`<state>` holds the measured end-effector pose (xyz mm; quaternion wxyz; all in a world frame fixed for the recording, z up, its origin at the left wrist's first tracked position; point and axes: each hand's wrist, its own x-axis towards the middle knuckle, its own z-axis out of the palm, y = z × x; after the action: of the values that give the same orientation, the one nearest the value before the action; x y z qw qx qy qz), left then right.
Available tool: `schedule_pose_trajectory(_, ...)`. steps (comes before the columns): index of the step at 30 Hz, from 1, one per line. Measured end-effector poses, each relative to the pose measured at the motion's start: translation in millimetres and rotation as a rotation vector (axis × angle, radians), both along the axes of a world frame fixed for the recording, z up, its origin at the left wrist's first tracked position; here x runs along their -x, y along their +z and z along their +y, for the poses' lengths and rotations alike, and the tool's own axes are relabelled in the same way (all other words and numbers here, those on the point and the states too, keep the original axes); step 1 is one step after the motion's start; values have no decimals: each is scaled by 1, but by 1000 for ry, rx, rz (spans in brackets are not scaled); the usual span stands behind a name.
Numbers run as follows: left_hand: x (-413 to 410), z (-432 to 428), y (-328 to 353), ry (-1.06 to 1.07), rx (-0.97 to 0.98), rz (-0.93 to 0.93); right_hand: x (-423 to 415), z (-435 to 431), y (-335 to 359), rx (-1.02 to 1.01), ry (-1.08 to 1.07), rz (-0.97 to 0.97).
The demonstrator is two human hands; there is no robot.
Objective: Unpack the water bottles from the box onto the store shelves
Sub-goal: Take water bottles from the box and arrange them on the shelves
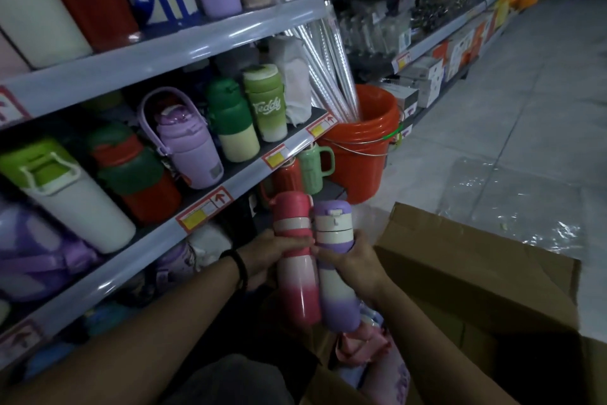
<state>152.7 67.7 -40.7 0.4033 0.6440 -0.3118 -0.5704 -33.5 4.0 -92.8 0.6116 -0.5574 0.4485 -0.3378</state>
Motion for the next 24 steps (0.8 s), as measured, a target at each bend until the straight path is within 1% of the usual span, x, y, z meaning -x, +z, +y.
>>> schedule_pose_trajectory(2,-13,3,-13,43,-28,75,-7,-3,-1,9,13,44)
schedule_pose_trajectory(3,-19,4,-18,57,-12,122,-10,-4,-1,14,18,53)
schedule_pose_trajectory(5,-31,6,-29,96,52,152,-17,-10,-1,44,30,73)
schedule_pose_trajectory(7,-39,7,-37,135,108,70,-27,-16,0,84,40,95)
schedule_pose_trajectory(9,-48,4,-45,184,159,-80,-39,-27,1,138,76,110)
schedule_pose_trajectory(12,-61,-5,-58,251,199,-258,-62,-44,3,181,85,210)
schedule_pose_trajectory(15,-71,-11,-72,378,175,-354,-82,-60,-5,215,103,329)
schedule_pose_trajectory(18,-77,-14,-80,464,161,-464,-101,-68,-11,254,110,367)
schedule_pose_trajectory(24,-82,-26,-84,601,182,-621,-132,-82,-16,354,162,402)
